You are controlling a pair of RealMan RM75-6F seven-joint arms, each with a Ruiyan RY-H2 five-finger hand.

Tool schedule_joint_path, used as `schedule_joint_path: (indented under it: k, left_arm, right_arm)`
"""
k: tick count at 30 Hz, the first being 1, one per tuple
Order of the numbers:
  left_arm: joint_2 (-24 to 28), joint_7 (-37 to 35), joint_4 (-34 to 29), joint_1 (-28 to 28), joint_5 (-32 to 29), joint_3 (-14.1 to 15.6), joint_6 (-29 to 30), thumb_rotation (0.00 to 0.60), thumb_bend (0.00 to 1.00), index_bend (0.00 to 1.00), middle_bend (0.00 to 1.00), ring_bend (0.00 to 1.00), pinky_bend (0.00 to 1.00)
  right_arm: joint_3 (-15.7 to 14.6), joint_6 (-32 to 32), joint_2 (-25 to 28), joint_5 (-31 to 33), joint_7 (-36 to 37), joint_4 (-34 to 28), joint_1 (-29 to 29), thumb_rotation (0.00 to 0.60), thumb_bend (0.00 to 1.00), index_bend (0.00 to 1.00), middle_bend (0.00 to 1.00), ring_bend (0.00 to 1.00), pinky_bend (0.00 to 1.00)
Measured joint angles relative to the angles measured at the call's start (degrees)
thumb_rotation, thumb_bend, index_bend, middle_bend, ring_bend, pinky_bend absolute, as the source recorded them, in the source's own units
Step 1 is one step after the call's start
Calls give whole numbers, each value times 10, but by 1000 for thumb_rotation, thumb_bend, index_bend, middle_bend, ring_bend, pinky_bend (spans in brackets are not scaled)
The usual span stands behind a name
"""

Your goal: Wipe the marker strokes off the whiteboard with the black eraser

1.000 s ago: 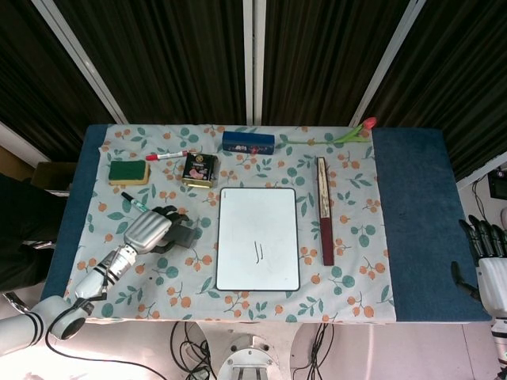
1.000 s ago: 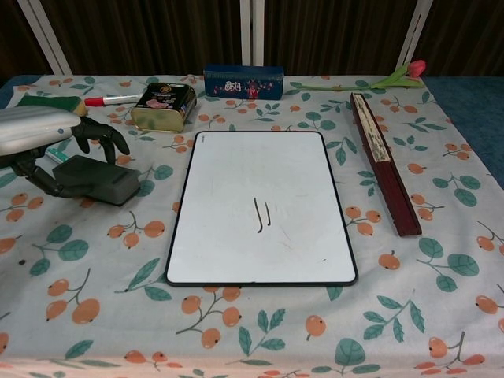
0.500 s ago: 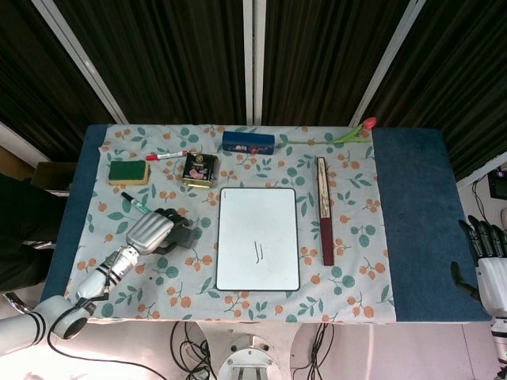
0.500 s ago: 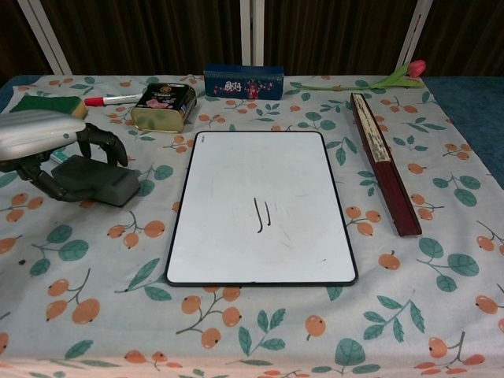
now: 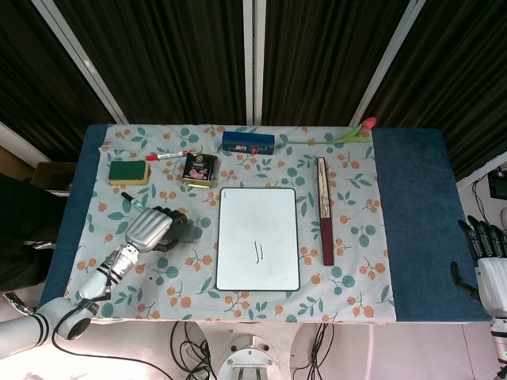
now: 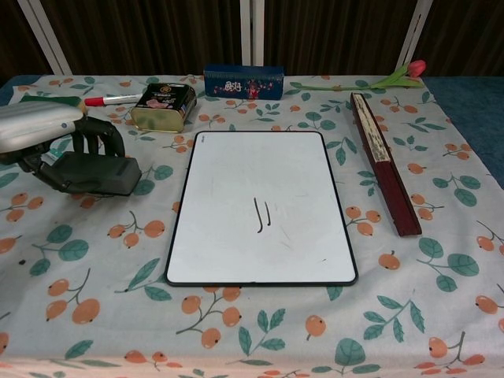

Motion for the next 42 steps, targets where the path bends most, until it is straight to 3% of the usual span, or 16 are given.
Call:
schedule_joint_path:
  k: [11,17,27,42]
  left_arm:
    - [6,29,-87,-6,70,3,49,600,356,541,589,451,469]
    - [-31,81,-126,-30,106,8,37,600,358,543,594,454,469]
    - [-130,128,-89,-63,90,-10,-5,600,378,573,623,482,473]
    - [-182,166,-34,-65,49,-12,-22,600,390,578,627,486,474]
  right_arm:
    - [3,-6,-2,3,1,0,4,600,378,0,0,0,0]
    - [3,-3,0,3,3,0,4,600,377,0,0,0,0]
    - [3,4,4,10,24,12,-4,600,378,0,0,0,0]
    - [5,2,4,13,36,22,-5,600,377,0,0,0,0]
